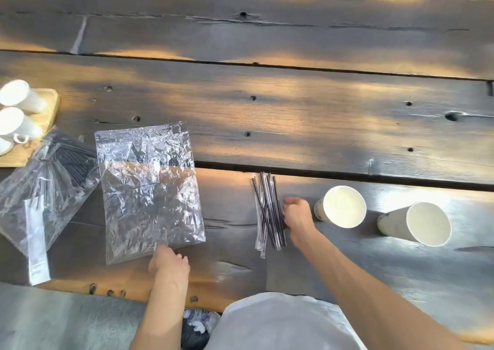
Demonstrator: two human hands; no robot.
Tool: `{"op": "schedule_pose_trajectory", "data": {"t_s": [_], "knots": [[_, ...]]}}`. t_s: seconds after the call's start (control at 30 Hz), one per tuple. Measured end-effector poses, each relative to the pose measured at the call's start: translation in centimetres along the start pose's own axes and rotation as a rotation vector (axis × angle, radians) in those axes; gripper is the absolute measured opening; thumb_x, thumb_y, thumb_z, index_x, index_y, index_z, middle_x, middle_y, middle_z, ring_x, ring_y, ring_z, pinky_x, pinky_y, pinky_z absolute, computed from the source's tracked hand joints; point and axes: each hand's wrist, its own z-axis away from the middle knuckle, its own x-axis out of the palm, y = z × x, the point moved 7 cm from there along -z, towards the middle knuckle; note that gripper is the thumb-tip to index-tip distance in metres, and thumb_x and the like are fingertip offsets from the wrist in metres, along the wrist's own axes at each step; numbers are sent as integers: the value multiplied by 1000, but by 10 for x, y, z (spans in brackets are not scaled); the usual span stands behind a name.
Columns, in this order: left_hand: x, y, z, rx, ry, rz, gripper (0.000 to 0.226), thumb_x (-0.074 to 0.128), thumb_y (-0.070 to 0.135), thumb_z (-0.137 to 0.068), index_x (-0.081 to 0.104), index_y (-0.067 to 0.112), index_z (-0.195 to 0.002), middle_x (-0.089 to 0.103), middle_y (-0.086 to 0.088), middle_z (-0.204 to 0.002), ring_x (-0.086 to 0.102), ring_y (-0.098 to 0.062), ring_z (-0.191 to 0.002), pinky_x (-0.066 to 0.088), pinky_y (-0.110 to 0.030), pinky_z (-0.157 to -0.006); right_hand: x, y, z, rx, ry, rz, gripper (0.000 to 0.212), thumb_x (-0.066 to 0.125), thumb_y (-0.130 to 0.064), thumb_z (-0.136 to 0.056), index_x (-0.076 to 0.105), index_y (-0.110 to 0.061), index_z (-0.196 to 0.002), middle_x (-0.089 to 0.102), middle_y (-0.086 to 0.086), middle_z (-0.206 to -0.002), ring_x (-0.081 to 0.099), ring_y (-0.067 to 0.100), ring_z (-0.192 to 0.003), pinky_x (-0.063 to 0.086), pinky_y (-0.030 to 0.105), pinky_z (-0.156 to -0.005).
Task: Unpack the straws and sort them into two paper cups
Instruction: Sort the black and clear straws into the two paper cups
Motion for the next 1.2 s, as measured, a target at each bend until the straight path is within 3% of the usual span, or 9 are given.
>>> {"op": "schedule_pose_trajectory", "data": {"t_s": [0.03, 0.1, 0.17, 0.23, 0.37, 0.47, 0.57, 0.93, 1.2], "knots": [[-1, -5, 0, -11, 6, 270, 95, 80, 20, -72, 32, 5, -153, 34, -14, -160, 33, -26, -148, 27, -42, -119, -2, 3, 1, 1, 10, 33, 46, 37, -3, -81, 57, -6, -123, 65, 11, -107, 62, 25, -97, 54, 36, -77], [5, -37, -3, -152, 51, 690, 64, 58, 4, -88, 40, 7, -149, 53, -7, -144, 54, -17, -126, 47, -30, -97, -8, 4, 9, -22, 57, 117, 51, 38, -4, -77, 59, -4, -124, 66, 8, -112, 63, 28, -105, 54, 44, -93], [18, -41, 17, 15, 24, -26, 30, 41, -1, -93, 61, 3, -116, 62, -5, -88, 56, -16, -61, 41, -21, -46, -14, 1, 16, -100, 119, 220, 45, 38, 6, -85, 59, -3, -124, 61, 7, -111, 58, 29, -109, 48, 41, -99], [53, -57, 41, 74, -210, -346, 17, 47, -4, -92, 62, 4, -89, 55, -7, -68, 46, -11, -38, 28, -15, -38, -17, -4, 19, -228, 151, 323, 45, 36, 12, -85, 59, 0, -121, 61, 12, -113, 57, 30, -110, 46, 38, -99], [117, -59, 96, 442, -601, -764, 19, 54, 0, -89, 69, 12, -89, 66, -4, -75, 57, -16, -58, 42, -25, -49, -18, -2, 20, -321, 175, 385, 42, 36, 14, -83, 59, 0, -115, 60, 14, -111, 56, 27, -103, 42, 29, -89], [146, -57, 118, 684, -565, -976, 4, 65, 17, -83, 68, 18, -84, 69, 1, -81, 65, -21, -79, 52, -31, -66, -23, -2, 20, -337, 188, 394, 35, 39, 12, -86, 58, 0, -113, 57, 13, -106, 52, 22, -95, 36, 25, -80], [164, -69, 130, 836, -475, -1268, 22, 69, 34, -85, 60, 18, -96, 61, 2, -88, 57, -23, -83, 42, -32, -64, -27, -2, 20, -350, 147, 382, 28, 46, 0, -93, 56, -6, -119, 55, 9, -109, 50, 18, -95, 36, 25, -79], [166, -76, 124, 941, -349, -1445, 21, 61, 25, -95, 61, 9, -107, 63, -11, -113, 61, -32, -104, 45, -38, -80, -31, -9, 23, -504, 155, 709, 34, 43, -5, -94, 46, -3, -128, 46, 19, -126, 52, 35, -109, 43, 36, -84], [162, -69, 108, 855, -428, -1296, 33, 55, 23, -95, 43, 10, -67, 56, -10, -80, 52, -30, -80, 32, -34, -59, -18, -11, 16, -514, 180, 923, 42, 61, 8, -81, 46, -5, -118, 42, 14, -121, 60, 32, -97, 52, 30, -76]]}}
